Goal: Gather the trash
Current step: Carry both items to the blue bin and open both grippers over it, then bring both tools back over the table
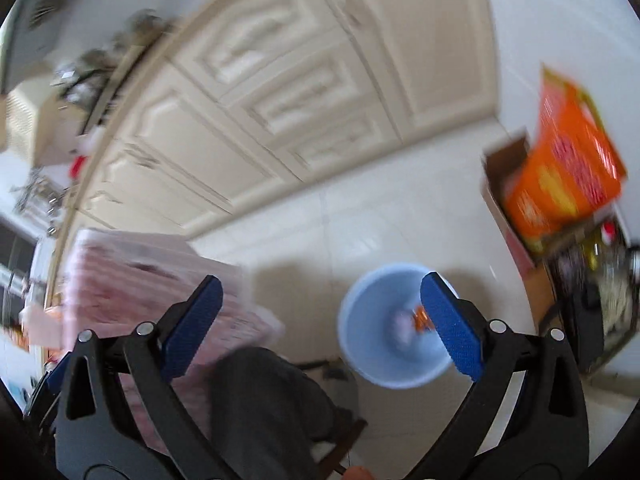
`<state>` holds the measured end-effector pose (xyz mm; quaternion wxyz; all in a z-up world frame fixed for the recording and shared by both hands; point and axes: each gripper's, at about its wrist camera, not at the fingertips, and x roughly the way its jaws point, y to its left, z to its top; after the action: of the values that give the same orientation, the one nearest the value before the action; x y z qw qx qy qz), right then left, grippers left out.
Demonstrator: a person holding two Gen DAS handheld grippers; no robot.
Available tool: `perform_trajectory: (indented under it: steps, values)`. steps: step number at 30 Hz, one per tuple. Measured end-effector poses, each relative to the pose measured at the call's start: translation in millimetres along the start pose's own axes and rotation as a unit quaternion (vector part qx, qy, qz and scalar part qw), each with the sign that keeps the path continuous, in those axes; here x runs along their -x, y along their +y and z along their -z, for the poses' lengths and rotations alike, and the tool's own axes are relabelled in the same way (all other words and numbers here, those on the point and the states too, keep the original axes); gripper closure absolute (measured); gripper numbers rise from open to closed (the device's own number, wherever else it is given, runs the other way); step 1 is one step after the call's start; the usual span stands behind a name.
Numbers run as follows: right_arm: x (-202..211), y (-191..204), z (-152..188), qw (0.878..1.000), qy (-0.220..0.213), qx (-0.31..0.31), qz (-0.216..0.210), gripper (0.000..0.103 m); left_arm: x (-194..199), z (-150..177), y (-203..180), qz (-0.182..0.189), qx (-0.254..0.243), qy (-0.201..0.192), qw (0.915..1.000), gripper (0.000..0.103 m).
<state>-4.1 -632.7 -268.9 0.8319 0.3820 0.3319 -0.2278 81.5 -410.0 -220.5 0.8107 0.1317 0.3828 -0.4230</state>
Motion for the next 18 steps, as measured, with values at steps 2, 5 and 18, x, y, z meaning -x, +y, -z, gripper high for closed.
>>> perform_trajectory:
  steps: [2,5,18]
  values:
    - [19,30,-4,0.999,-0.021,0.023,-0.021,0.006,40,-3,13,-0.011,0.009,-0.041,0.9991,0.012]
    - [51,86,-5,0.995,-0.049,0.071,-0.058,0.006,96,-7,36,-0.033,0.027,-0.094,0.9947,0.011]
    - [112,256,40,0.959,-0.085,0.216,-0.164,0.006,243,17,124,-0.148,0.086,-0.215,0.9614,0.01]
